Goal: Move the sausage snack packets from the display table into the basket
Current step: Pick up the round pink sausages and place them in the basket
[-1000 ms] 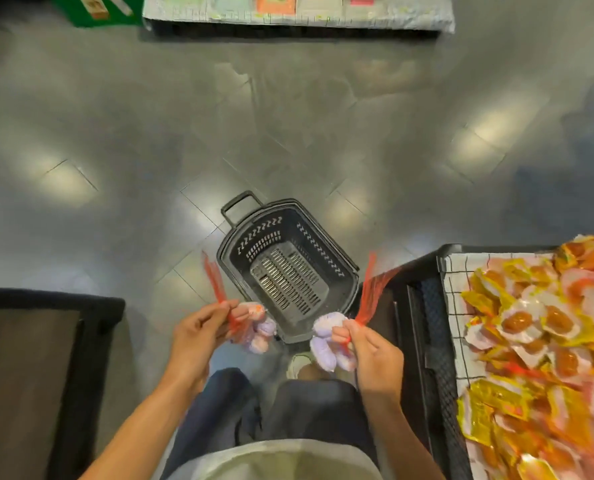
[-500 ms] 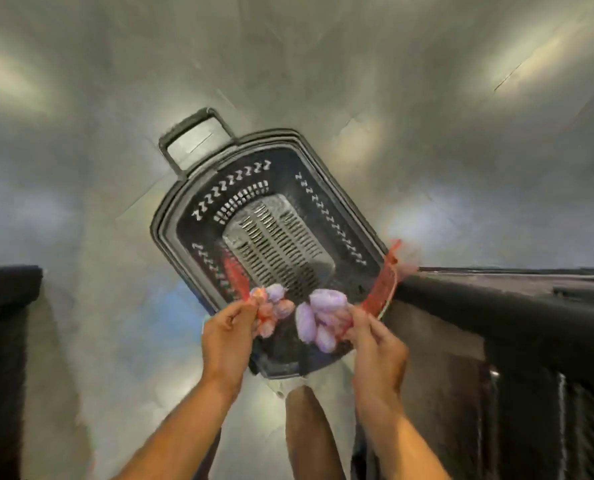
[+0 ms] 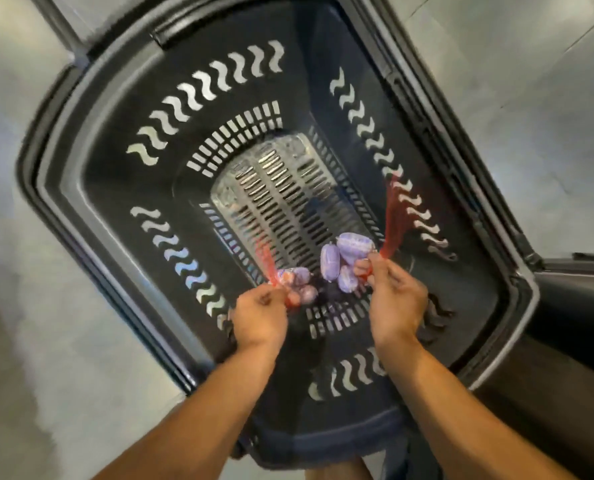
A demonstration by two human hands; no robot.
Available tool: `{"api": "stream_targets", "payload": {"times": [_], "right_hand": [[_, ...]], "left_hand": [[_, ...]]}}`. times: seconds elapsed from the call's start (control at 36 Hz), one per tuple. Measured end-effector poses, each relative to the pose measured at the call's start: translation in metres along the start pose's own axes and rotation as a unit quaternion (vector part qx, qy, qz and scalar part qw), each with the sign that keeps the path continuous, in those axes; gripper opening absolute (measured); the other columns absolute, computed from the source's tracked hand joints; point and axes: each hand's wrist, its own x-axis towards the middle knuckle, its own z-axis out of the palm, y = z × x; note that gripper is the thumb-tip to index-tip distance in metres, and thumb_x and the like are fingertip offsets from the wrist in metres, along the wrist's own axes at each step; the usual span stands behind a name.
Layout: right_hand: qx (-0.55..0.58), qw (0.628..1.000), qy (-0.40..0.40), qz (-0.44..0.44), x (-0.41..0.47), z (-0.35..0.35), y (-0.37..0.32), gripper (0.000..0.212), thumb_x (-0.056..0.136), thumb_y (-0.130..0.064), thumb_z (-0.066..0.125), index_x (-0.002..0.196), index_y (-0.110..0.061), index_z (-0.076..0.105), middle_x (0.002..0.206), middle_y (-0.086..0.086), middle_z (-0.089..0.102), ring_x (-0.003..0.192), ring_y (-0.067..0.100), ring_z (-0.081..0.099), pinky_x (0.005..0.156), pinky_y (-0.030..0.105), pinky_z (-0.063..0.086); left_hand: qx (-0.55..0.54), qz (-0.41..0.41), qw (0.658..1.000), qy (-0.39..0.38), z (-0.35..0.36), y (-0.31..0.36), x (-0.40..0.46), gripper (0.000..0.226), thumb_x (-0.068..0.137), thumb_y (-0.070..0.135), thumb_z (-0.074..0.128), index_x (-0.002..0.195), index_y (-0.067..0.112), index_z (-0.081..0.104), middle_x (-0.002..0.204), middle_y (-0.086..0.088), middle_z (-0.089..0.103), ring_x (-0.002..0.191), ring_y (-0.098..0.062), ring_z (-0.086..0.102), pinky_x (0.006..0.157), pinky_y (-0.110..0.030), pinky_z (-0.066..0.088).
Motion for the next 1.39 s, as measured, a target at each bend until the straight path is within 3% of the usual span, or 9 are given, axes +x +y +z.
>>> {"api": "stream_targets", "payload": {"times": [0.06, 0.19, 0.31, 0.47, 0.69, 0.86, 1.0, 1.28, 1.39], "right_hand": [[-0.064, 0.998, -0.011, 0.018, 0.014, 0.006, 0.017, 0.026, 0.097, -0.020, 0.064, 0.074, -0.021, 0.077, 0.068, -0.011, 0.073, 0.071, 0.006, 0.069, 0.067, 0.009, 0.048], [-0.185, 0.974, -0.091, 0.090, 0.035, 0.017, 0.051, 0.019, 0.096, -0.023, 0.067, 0.105, -0.012, 0.079, 0.106, 0.011, 0.076, 0.100, 0.028, 0.067, 0.090, 0.033, 0.051], [-0.205, 0.973, -0.095, 0.047, 0.035, 0.020, 0.058, 0.015, 0.096, -0.015, 0.066, 0.103, -0.009, 0.078, 0.106, 0.014, 0.076, 0.103, 0.032, 0.068, 0.096, 0.042, 0.051], [-0.204, 0.951, -0.198, 0.124, 0.016, 0.005, 0.044, 0.039, 0.089, 0.004, 0.070, 0.125, -0.010, 0.067, 0.127, 0.006, 0.068, 0.120, 0.022, 0.062, 0.109, 0.037, 0.047], [-0.209, 0.934, -0.249, 0.145, -0.056, -0.043, -0.023, 0.051, 0.086, 0.000, 0.075, 0.134, -0.009, 0.060, 0.124, 0.004, 0.064, 0.115, 0.016, 0.060, 0.103, 0.030, 0.048], [-0.207, 0.945, -0.229, 0.110, -0.124, -0.083, -0.090, 0.049, 0.086, -0.003, 0.076, 0.133, -0.009, 0.061, 0.123, 0.005, 0.067, 0.113, 0.020, 0.062, 0.104, 0.041, 0.051], [-0.211, 0.953, -0.213, 0.040, -0.195, -0.115, -0.168, 0.039, 0.084, -0.008, 0.076, 0.120, -0.021, 0.067, 0.111, 0.001, 0.069, 0.112, 0.028, 0.065, 0.100, 0.050, 0.053], [-0.146, 0.963, -0.174, -0.148, -0.362, -0.172, -0.309, 0.052, 0.091, -0.018, 0.072, 0.141, -0.020, 0.056, 0.127, 0.007, 0.068, 0.109, 0.023, 0.065, 0.094, 0.024, 0.049], [-0.129, 0.955, -0.143, -0.225, -0.431, -0.197, -0.318, 0.057, 0.096, -0.029, 0.070, 0.148, -0.023, 0.048, 0.147, -0.007, 0.054, 0.134, 0.009, 0.051, 0.116, 0.035, 0.039]], "left_hand": [[0.047, -0.010, 0.999, 0.007, 0.009, -0.002, 0.014, 0.019, 0.092, 0.016, 0.066, 0.075, 0.013, 0.073, 0.089, -0.019, 0.075, 0.092, -0.039, 0.071, 0.089, -0.048, 0.057], [0.145, 0.001, 0.989, -0.001, 0.022, -0.003, 0.036, 0.017, 0.094, 0.021, 0.064, 0.106, 0.014, 0.075, 0.109, -0.014, 0.074, 0.107, -0.033, 0.066, 0.092, -0.035, 0.050], [0.146, 0.013, 0.988, -0.040, 0.020, -0.004, 0.040, 0.026, 0.098, 0.020, 0.060, 0.122, 0.013, 0.069, 0.116, -0.012, 0.072, 0.113, -0.030, 0.064, 0.096, -0.031, 0.047], [0.210, 0.050, 0.971, -0.107, -0.006, 0.000, 0.011, 0.017, 0.096, 0.017, 0.062, 0.091, 0.033, 0.065, 0.101, 0.006, 0.071, 0.101, -0.019, 0.066, 0.086, -0.025, 0.045], [0.265, 0.132, 0.945, -0.143, -0.066, 0.046, -0.085, 0.023, 0.097, 0.019, 0.062, 0.118, 0.029, 0.066, 0.106, 0.002, 0.073, 0.094, -0.019, 0.070, 0.090, -0.036, 0.056], [0.375, 0.225, 0.883, -0.171, -0.142, 0.106, -0.166, 0.038, 0.096, 0.016, 0.063, 0.134, 0.021, 0.060, 0.134, 0.001, 0.060, 0.112, -0.013, 0.060, 0.098, -0.019, 0.042], [0.454, 0.284, 0.827, -0.171, -0.218, 0.162, -0.240, 0.058, 0.098, 0.025, 0.064, 0.151, 0.016, 0.043, 0.158, -0.004, 0.040, 0.146, -0.019, 0.037, 0.119, -0.030, 0.027], [0.444, 0.488, 0.737, -0.145, -0.346, 0.227, -0.374, 0.065, 0.095, 0.030, 0.067, 0.153, 0.019, 0.040, 0.161, -0.004, 0.034, 0.150, -0.022, 0.026, 0.121, -0.029, 0.015], [0.416, 0.557, 0.705, -0.144, -0.387, 0.217, -0.408, 0.063, 0.096, 0.037, 0.064, 0.153, 0.024, 0.041, 0.159, 0.007, 0.033, 0.144, -0.001, 0.020, 0.115, -0.012, 0.006]]}}
